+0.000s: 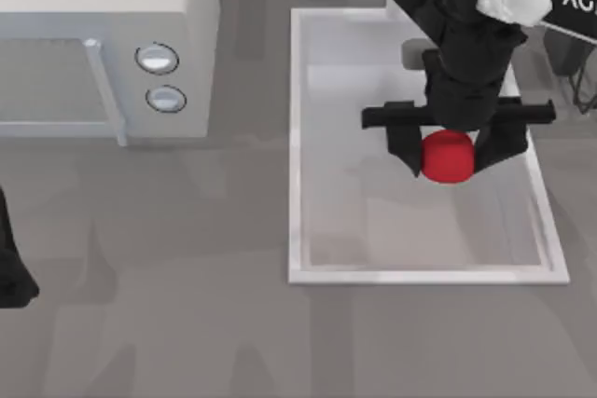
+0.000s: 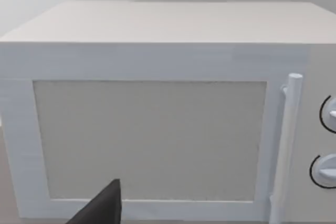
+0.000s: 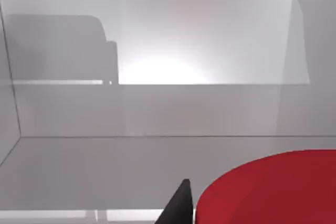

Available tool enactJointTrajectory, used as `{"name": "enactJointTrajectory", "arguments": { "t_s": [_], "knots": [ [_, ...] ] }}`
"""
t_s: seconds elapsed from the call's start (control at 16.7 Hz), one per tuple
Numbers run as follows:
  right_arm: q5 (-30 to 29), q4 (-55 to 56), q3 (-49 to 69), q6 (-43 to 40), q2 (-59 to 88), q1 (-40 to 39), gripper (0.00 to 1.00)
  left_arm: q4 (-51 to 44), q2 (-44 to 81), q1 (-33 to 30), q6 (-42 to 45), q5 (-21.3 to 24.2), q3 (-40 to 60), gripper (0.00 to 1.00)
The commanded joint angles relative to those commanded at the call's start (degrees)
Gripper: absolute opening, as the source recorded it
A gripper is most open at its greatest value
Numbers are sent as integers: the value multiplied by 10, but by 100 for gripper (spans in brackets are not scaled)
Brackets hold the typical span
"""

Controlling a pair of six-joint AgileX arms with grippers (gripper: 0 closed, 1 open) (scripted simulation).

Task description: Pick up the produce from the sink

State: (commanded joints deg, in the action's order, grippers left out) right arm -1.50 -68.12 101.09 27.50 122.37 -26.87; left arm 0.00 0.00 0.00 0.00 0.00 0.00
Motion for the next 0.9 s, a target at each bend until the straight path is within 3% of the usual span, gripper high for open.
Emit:
{"name": "enactJointTrajectory", "arguments": {
  "t_s": [0.36,0.72,0.9],
  "knots": [
    [1,-155,112,-4,-61,3,0,0,0,0,0,0,0,100],
    [1,-158,114,-5,-64,3,0,0,0,0,0,0,0,100],
    [3,-150,75,-42,-97,40,0,0,0,0,0,0,0,100]
  ]
}}
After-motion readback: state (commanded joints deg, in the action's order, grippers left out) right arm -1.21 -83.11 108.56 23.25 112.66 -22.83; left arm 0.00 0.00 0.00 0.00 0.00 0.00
